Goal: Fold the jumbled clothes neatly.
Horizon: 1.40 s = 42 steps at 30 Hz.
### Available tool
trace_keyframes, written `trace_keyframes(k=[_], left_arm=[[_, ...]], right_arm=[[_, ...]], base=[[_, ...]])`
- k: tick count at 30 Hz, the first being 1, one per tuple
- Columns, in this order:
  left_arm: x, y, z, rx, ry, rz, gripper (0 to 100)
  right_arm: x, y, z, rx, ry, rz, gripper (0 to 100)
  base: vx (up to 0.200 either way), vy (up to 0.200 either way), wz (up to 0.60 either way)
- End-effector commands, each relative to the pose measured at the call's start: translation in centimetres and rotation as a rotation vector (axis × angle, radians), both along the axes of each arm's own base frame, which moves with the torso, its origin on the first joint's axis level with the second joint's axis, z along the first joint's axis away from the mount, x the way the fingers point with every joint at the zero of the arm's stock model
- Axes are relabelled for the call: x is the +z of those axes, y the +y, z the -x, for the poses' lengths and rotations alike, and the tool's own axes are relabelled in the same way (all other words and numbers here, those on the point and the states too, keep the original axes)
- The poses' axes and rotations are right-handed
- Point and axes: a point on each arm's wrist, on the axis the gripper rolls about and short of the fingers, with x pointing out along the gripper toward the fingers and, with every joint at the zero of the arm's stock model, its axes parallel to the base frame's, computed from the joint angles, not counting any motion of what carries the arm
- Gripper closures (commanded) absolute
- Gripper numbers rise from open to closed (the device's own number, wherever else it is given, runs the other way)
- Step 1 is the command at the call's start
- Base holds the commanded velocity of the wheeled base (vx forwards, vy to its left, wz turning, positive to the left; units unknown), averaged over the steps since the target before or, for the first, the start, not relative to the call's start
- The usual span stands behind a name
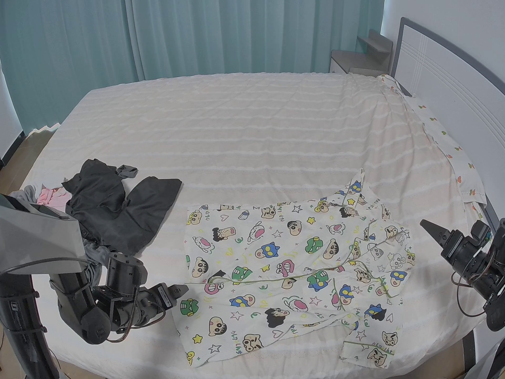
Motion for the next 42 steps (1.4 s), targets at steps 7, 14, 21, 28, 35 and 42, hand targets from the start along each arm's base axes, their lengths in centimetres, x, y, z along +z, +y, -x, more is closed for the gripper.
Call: trace_keyframes(k=[7,14,21,28,35,42], left_arm=[[3.8,-0.6,5.6,-0.104,0.020,0.196,0],[4.3,-3.3,7.6,-0.157,0.060,0.287,0],[3.9,-3.9,8.1,-0.149,0.094,0.294,0],[2.2,-4.1,8.7,-0.150,0.174,0.249,0],[-1.0,-6.0,7.5,-0.032,0.205,0.158,0],[-1.4,-8.2,6.2,-0.002,0.146,0.177,0]], right_arm=[[-0.3,0.0,0.3,0.001,0.016,0.001,0],[-0.4,-0.2,0.2,-0.006,0.026,-0.003,0],[-0.7,-0.2,0.2,-0.006,0.044,-0.003,0],[-0.8,-0.2,0.2,-0.004,0.047,-0.003,0],[-0.8,-0.2,0.2,-0.004,0.047,-0.003,0],[-0.8,-0.2,0.2,-0.004,0.047,-0.002,0]], base=[[0.000,0.000,0.00],[-0.086,0.000,0.00],[-0.200,0.000,0.00],[-0.143,0.000,0.00],[0.000,0.000,0.00],[0.000,0.000,0.00]])
